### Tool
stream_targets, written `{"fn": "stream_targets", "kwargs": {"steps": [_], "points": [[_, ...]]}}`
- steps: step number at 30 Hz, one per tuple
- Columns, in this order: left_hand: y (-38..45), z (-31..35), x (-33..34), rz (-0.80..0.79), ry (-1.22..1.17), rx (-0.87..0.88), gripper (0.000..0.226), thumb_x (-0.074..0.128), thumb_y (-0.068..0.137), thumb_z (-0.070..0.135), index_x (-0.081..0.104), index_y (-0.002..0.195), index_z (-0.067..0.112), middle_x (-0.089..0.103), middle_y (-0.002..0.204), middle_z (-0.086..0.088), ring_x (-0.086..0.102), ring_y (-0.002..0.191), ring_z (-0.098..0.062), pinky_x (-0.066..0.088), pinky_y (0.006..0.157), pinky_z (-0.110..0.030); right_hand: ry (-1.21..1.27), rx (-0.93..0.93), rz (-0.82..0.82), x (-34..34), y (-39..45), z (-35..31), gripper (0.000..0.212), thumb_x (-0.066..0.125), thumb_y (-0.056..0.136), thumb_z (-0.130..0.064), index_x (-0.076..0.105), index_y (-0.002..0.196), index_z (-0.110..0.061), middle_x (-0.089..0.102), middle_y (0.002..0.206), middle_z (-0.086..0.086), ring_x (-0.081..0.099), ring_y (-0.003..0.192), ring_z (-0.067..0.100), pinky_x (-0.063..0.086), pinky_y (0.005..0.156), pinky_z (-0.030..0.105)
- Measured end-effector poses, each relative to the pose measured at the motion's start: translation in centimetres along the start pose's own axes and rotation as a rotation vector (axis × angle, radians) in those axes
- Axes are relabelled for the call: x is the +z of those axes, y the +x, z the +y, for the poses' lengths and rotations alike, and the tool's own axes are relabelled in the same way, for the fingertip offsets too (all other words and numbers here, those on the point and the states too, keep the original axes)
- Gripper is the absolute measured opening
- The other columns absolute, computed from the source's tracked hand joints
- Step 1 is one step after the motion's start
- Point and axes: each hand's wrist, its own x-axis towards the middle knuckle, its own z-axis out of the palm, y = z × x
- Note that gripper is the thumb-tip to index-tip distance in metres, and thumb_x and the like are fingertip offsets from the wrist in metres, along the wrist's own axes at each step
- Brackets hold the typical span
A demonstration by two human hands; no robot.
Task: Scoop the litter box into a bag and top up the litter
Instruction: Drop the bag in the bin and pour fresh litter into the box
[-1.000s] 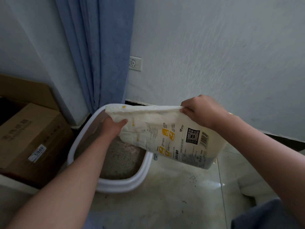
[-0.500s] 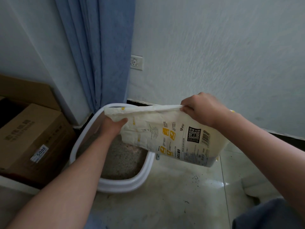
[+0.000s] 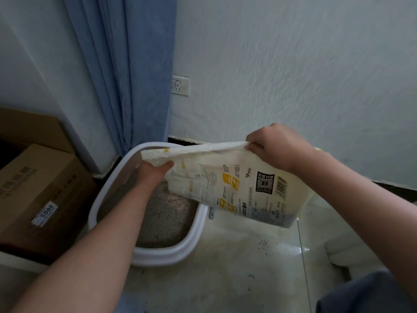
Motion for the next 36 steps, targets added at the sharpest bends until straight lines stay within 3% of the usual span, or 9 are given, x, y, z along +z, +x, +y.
{"fn": "stream_targets", "kwargs": {"steps": [5, 12, 22, 28, 32, 36], "points": [[0.0, -0.3, 0.2, -0.012, 0.015, -0.018, 0.062, 0.073, 0.087, 0.023, 0.047, 0.139, 0.001, 0.049, 0.143, -0.014, 0.046, 0.131, -0.027, 0.029, 0.088, -0.02, 0.007, 0.009, -0.021, -0.1, 0.1, -0.1, 0.03, 0.048, 0.096, -0.029, 0.049, 0.067, -0.019, 0.049, 0.061, -0.004, 0.048, 0.066, 0.024, 0.039, 0.057, 0.033], [0.6, -1.4, -0.6, -0.025, 0.026, -0.042, 0.065, 0.077, 0.082, 0.028, 0.051, 0.136, 0.004, 0.052, 0.141, -0.014, 0.05, 0.129, -0.027, 0.036, 0.096, -0.027, 0.01, 0.017, -0.046, -0.5, 0.5, -1.2, 0.024, 0.05, 0.095, -0.031, 0.058, 0.075, -0.02, 0.053, 0.067, -0.003, 0.054, 0.072, 0.025, 0.039, 0.058, 0.031], [0.7, -2.2, -1.6, -0.038, 0.078, -0.065, 0.081, 0.071, 0.087, 0.034, 0.028, 0.151, 0.009, 0.031, 0.156, -0.011, 0.032, 0.142, -0.027, 0.026, 0.113, -0.034, 0.043, 0.01, -0.081, -0.6, 1.3, -3.2, 0.028, 0.052, 0.095, -0.031, 0.048, 0.067, -0.026, 0.051, 0.068, -0.003, 0.054, 0.076, 0.026, 0.035, 0.06, 0.029], [0.7, -2.9, -2.7, -0.029, 0.096, -0.096, 0.081, 0.071, 0.086, 0.037, 0.031, 0.15, 0.01, 0.034, 0.155, -0.011, 0.033, 0.141, -0.028, 0.026, 0.114, -0.037, 0.035, -0.004, -0.081, -0.7, 1.5, -4.4, 0.018, 0.052, 0.095, -0.032, 0.056, 0.078, -0.029, 0.05, 0.074, -0.003, 0.052, 0.077, 0.024, 0.029, 0.058, 0.027], [0.8, -3.3, -3.6, -0.062, 0.159, -0.104, 0.087, 0.067, 0.086, 0.046, 0.023, 0.154, 0.013, 0.028, 0.158, -0.011, 0.031, 0.142, -0.029, 0.027, 0.115, -0.04, 0.055, -0.023, -0.093, -0.4, 1.9, -5.1, 0.019, 0.052, 0.095, -0.031, 0.054, 0.076, -0.031, 0.046, 0.068, -0.005, 0.054, 0.079, 0.026, 0.035, 0.063, 0.028], [0.5, -3.4, -4.3, -0.018, 0.148, -0.1, 0.084, 0.068, 0.087, 0.042, 0.026, 0.153, 0.011, 0.033, 0.155, -0.012, 0.035, 0.14, -0.03, 0.031, 0.113, -0.039, 0.051, -0.034, -0.091, -0.2, 2.0, -5.8, 0.017, 0.052, 0.095, -0.032, 0.066, 0.089, -0.025, 0.05, 0.073, -0.004, 0.054, 0.079, 0.025, 0.039, 0.064, 0.029]]}}
